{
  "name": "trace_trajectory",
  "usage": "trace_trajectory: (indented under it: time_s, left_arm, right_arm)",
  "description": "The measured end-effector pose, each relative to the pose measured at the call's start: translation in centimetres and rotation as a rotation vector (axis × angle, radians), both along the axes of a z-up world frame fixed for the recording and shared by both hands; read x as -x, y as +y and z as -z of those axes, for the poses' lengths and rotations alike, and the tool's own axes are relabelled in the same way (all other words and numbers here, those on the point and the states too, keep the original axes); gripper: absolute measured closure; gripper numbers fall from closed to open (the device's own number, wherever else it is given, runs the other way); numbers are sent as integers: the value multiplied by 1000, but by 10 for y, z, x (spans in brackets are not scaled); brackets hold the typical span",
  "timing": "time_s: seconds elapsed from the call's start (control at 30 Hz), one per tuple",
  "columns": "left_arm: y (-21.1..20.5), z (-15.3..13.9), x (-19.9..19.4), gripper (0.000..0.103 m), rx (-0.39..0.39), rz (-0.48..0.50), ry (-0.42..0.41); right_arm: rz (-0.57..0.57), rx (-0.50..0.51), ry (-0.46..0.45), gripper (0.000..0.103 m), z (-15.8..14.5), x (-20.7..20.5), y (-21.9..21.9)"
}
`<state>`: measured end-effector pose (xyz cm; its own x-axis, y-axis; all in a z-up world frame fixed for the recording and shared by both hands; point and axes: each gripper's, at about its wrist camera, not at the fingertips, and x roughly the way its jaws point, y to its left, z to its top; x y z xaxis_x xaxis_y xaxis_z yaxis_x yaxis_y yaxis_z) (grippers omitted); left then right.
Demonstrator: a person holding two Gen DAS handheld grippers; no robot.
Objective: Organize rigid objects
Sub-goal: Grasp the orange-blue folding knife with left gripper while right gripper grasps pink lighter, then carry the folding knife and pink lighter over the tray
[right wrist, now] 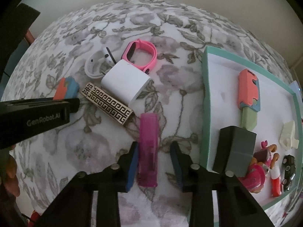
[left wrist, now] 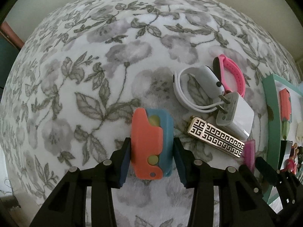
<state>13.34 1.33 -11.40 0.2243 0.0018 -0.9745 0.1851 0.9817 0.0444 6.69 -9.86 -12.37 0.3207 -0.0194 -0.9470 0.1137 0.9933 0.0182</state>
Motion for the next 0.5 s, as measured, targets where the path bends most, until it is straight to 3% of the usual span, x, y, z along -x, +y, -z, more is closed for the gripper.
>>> trace_trajectory:
  time_s: [0.23,0.5]
  left_arm:
    - [-2,3,-5,58,11,-4,11]
    - [-3,2,-4,59,23,-7,11]
  right_arm:
    - [14,-10,-6,81,-1,3,-9]
    - [34,-42,-17,82,-5,11,-19]
